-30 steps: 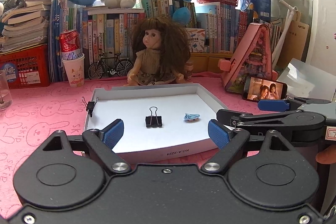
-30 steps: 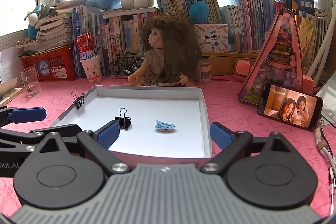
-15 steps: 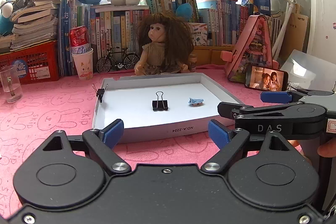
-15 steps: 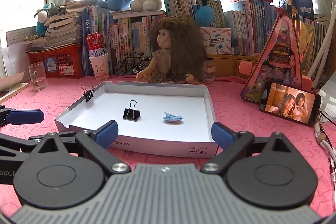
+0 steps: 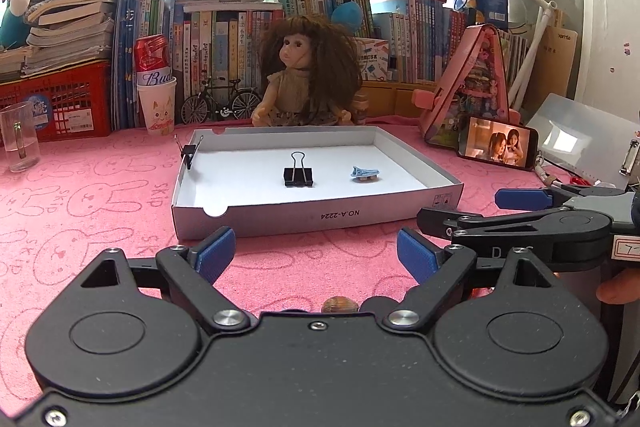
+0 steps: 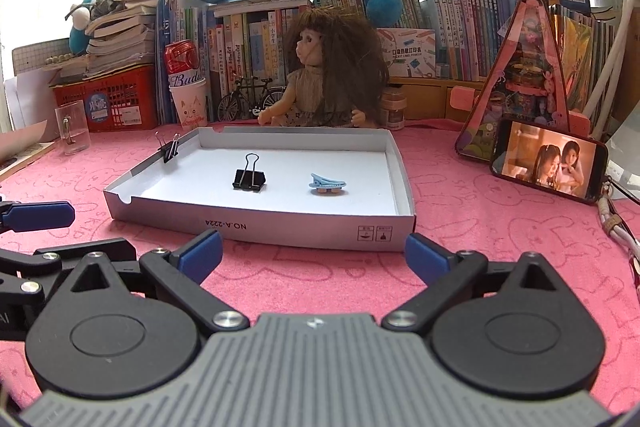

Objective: Organize rigid objects

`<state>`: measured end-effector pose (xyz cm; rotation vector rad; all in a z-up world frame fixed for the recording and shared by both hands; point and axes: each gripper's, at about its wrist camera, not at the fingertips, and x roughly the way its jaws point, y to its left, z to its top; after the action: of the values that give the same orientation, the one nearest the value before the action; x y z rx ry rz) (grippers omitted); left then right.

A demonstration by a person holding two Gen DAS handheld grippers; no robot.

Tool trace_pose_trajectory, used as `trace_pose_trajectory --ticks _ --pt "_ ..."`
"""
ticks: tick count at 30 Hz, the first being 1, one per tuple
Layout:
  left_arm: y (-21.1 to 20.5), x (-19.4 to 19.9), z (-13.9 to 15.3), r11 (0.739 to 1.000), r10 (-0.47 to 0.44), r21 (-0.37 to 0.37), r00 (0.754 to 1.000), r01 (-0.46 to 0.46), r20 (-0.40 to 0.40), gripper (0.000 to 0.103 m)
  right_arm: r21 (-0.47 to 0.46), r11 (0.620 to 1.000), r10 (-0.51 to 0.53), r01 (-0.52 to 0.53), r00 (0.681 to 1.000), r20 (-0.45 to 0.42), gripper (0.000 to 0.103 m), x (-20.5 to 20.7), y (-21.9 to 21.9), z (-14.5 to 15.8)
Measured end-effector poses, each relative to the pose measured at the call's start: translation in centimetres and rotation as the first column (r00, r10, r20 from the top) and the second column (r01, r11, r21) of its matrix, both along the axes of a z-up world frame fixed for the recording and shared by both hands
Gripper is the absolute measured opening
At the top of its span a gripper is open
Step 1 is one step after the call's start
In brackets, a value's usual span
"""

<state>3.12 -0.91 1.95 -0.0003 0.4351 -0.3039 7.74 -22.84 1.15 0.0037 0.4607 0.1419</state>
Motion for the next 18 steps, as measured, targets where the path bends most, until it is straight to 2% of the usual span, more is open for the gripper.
trace_pose_trajectory --ticks 8,16,18 --pt "0.4 -1.7 -1.0 1.0 0.015 0.005 1.0 -0.015 0.009 0.085 -0.009 1.0 -0.03 0.03 1.0 0.007 0.102 -1.8 -0.9 -1.1" --pt "1.9 -2.9 -1.6 0.999 0.044 -0.015 0.999 -0.045 -0.018 0.061 -0.038 0.999 -0.024 0.025 0.999 0.043 0.101 -3.8 -1.5 -1.9" --pt "2.3 -3.1 -1.6 0.998 0.053 -0.015 0.998 -0.054 -0.02 0.048 -0.046 0.999 -0.021 0.023 0.998 0.056 0.099 -4.5 -1.7 -1.9"
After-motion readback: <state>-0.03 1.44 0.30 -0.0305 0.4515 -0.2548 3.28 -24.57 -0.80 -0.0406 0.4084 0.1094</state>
